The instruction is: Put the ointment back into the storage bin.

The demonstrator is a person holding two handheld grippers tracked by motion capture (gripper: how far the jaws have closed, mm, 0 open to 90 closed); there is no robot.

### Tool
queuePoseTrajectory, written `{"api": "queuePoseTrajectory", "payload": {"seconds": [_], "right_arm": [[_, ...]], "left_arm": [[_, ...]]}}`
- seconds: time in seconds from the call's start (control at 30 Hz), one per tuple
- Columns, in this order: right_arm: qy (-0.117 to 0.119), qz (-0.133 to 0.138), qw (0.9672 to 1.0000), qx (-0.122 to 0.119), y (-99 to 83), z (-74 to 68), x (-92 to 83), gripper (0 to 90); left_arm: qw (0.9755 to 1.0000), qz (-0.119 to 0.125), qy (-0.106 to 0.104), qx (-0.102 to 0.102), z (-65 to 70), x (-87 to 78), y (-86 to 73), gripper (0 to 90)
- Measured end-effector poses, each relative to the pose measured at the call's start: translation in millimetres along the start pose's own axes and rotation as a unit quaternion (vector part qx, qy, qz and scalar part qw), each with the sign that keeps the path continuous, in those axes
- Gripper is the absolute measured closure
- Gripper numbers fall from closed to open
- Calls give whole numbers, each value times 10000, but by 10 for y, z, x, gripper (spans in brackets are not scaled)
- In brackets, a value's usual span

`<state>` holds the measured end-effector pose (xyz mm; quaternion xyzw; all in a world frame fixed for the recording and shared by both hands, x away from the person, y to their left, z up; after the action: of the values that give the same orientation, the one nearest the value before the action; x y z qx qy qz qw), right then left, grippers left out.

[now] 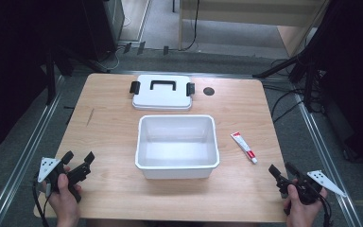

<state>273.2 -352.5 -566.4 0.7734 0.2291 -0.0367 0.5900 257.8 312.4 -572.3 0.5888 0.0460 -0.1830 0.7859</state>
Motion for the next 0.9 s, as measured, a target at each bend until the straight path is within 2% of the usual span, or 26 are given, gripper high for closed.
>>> {"api": "queuePoseTrajectory", "payload": {"seconds": [0.17,0.27,0.37,0.43,0.57,0.6,0.63,0.7,0.77,0.8,0.83,0.87,0.9], "right_arm": [[23,13,10000,36,-1,3,-9,173],[44,10,10000,26,7,12,-17,184],[-4,-105,9999,73,10,24,-21,194],[-43,-246,9996,113,8,35,-13,197],[-196,-670,9975,-97,13,28,25,214],[-195,-781,9967,-80,28,17,37,221],[-173,-964,9952,54,51,5,53,216],[-130,-1106,9937,135,99,-31,57,222],[-166,-1415,9898,-11,126,-73,72,213],[-178,-1648,9860,-156,126,-96,81,213],[-207,-1932,9805,-292,115,-115,96,212],[-257,-2243,9733,-418,100,-132,108,203],[-257,-2243,9733,-418,100,-132,108,203]], "left_arm": [[9997,-89,39,211,48,19,-10,141],[9997,-123,26,217,55,19,-15,141],[9997,-118,43,185,48,18,-15,140],[9997,-111,56,230,59,21,-15,141],[9995,-129,80,274,63,20,-17,143],[9995,-129,80,274,63,20,-17,143],[9996,-126,78,260,60,20,-17,143],[9996,-120,85,245,60,24,-16,143],[9995,-133,102,267,58,26,-15,144],[9995,-145,98,272,61,31,-15,144],[9994,-156,105,286,65,35,-16,144],[9993,-169,109,309,69,34,-17,144],[9993,-169,109,309,69,34,-17,144]]}}
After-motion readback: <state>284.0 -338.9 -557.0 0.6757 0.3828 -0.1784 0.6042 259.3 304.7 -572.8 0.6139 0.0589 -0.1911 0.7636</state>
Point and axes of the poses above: each handheld gripper's, and its own axes: x roughly forward along the jaws, y roughly out of its top, z roughly to its right, the point moved 6 cm from there along x, roughly forward along the jaws, and after that the axes turned 5 degrees about -y, right-handed, at the moved point
